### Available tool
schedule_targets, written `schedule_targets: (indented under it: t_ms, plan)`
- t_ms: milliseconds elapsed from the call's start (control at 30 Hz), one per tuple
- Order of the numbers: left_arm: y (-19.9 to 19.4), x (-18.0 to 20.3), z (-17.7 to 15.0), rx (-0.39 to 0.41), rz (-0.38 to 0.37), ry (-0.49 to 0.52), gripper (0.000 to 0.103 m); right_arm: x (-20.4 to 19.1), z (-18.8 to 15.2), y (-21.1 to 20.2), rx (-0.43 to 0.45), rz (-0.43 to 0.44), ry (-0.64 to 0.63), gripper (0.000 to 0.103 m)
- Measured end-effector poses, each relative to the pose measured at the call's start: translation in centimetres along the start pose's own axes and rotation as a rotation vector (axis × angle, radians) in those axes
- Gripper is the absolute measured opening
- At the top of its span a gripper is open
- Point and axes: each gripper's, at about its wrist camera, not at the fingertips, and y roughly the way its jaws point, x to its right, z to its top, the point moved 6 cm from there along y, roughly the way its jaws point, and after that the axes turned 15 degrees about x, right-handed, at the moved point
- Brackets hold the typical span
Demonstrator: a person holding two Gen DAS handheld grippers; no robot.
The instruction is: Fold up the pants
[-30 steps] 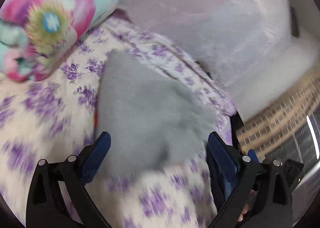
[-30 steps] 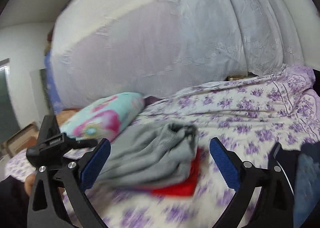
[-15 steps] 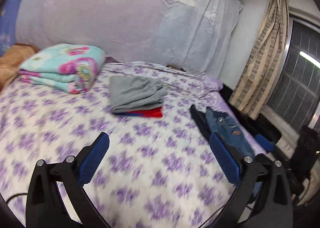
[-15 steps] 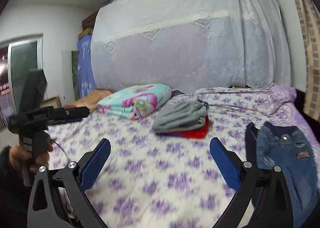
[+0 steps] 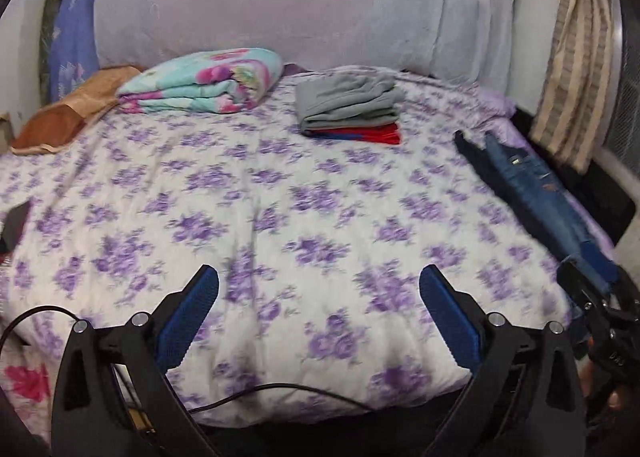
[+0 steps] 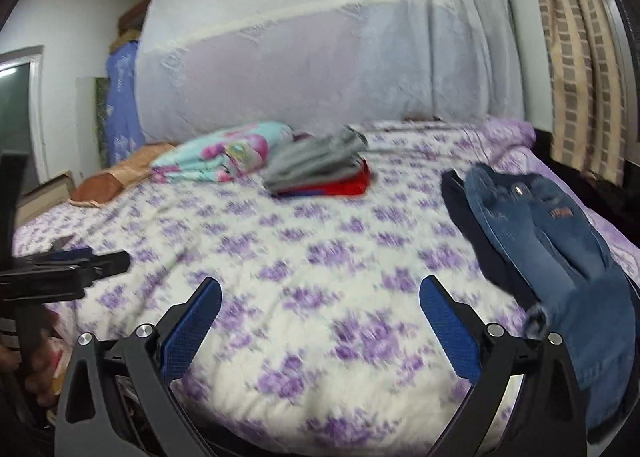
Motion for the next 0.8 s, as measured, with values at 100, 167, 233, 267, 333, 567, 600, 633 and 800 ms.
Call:
schedule_targets:
  t_ms: [100, 167, 233, 267, 333, 567, 600, 633, 800]
  plan:
    - [-0.14, -0.19, 0.06, 0.011, 0.037, 0.024, 0.098, 0.64, -0.05, -0.20, 0.016, -0.018, 0.010, 0.100]
    - [-0.18, -0.26, 0.16, 0.015, 0.058, 0.038, 0.098, 0.88, 0.23, -0.45, 0.028, -0.027, 0.003, 0.100]
    - [0.00, -0.31, 0.09, 0.006, 0.085, 0.054, 0.098, 0.96, 0.26, -0.58, 0.032, -0.024, 0.003, 0.100]
    - [0.06, -0.28, 0.02, 0.003, 0.087, 0.057, 0.098, 0.91, 0.24, -0.63, 0.029, -0.024, 0.004, 0.100]
    - [0.04, -0.14, -0.04, 0.002, 0.080, 0.060, 0.098, 0.90, 0.07, -0.69, 0.019, -0.015, 0.007, 0.100]
    - [-0.35, 0.02, -0.09, 0.009, 0.118, 0.095, 0.098, 0.80, -0.16, -0.70, 0.022, -0.006, 0.008, 0.100]
    - [-0.41, 0.01, -0.07, 0.011, 0.123, 0.097, 0.098, 0.72, -0.17, -0.74, 0.022, -0.005, 0.007, 0.100]
    - [-0.51, 0.03, -0.05, 0.014, 0.122, 0.096, 0.098, 0.66, -0.24, -0.78, 0.023, -0.003, 0.006, 0.100]
    - [-0.72, 0.26, 0.07, 0.020, 0.092, 0.077, 0.098, 0.69, -0.29, -0.86, 0.024, -0.003, 0.008, 0.100]
